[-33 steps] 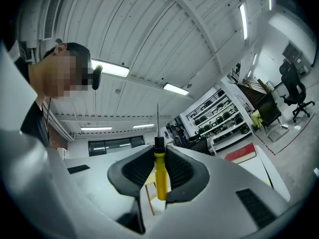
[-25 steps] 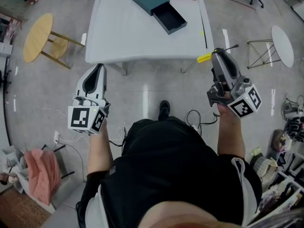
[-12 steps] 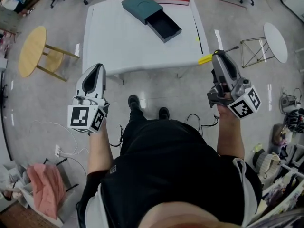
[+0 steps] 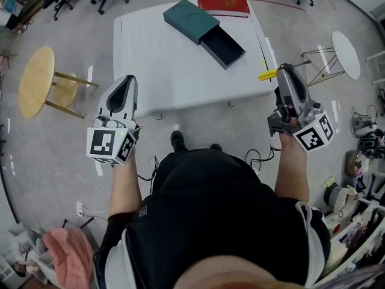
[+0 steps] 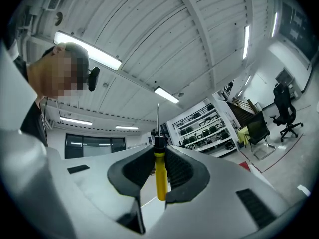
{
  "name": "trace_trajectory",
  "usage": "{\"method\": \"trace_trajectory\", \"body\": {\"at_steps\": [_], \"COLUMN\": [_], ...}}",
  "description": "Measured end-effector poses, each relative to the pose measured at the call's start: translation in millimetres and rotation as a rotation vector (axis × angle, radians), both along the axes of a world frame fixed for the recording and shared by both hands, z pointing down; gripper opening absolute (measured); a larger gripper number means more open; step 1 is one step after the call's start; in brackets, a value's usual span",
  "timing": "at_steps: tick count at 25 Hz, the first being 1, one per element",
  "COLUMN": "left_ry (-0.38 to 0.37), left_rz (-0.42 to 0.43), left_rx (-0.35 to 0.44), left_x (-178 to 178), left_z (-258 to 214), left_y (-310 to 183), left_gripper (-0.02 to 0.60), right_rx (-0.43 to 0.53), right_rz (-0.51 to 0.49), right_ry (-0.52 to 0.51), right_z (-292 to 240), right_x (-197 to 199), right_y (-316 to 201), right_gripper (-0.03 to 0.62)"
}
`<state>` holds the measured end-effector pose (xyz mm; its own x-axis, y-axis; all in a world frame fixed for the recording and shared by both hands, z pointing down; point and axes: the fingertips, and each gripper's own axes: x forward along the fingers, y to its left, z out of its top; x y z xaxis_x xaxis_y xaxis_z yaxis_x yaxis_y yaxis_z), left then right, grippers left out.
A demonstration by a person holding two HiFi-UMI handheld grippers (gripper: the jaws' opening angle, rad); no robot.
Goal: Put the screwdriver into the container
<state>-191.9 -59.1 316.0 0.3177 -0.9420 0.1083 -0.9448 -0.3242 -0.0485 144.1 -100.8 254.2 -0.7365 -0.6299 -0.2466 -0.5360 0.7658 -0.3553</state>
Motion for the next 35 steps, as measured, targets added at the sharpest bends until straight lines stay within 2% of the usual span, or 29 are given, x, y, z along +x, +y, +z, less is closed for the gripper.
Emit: {"method": "trace_trajectory", "body": {"at_steps": [3, 6, 14, 19, 26, 35], "left_ry": [0.012, 0.023, 0.041, 0.037, 0.024, -0.01], "left_rz": [0.02, 0.046, 0.116, 0.16, 0.196, 0.194], "left_rx": [-0.006, -0.011, -0.028, -0.036, -0.044, -0.055], "left_x": [-38.3, -60.5, -81.1, -61.7, -9.7, 55.3], "left_z": [7.5, 11.1, 19.6, 24.8, 24.0, 15.8], "left_y": [-16.4, -30.3, -64.4, -95.6, -145.0, -180.7], "left_gripper": [0.026, 0.026, 0.026, 0.026, 0.026, 0.026], "right_rx": [-0.005, -0.003, -0.038, -0.041, -0.05, -0.075], "right_rz": [0.014, 0.044, 0.122, 0.16, 0.191, 0.169], "right_ry": [0.01, 0.034, 0.049, 0.058, 0.043, 0.053], "right_z": [2.9, -0.1, 6.4, 9.8, 25.2, 46.9], "right_x": [-40.5, -65.3, -81.0, -65.4, -13.7, 42.4], "right_y": [-10.2, -16.1, -25.9, -42.6, -79.2, -122.5], "right_gripper": [0.084, 0.084, 0.084, 0.084, 0.084, 0.084]}}
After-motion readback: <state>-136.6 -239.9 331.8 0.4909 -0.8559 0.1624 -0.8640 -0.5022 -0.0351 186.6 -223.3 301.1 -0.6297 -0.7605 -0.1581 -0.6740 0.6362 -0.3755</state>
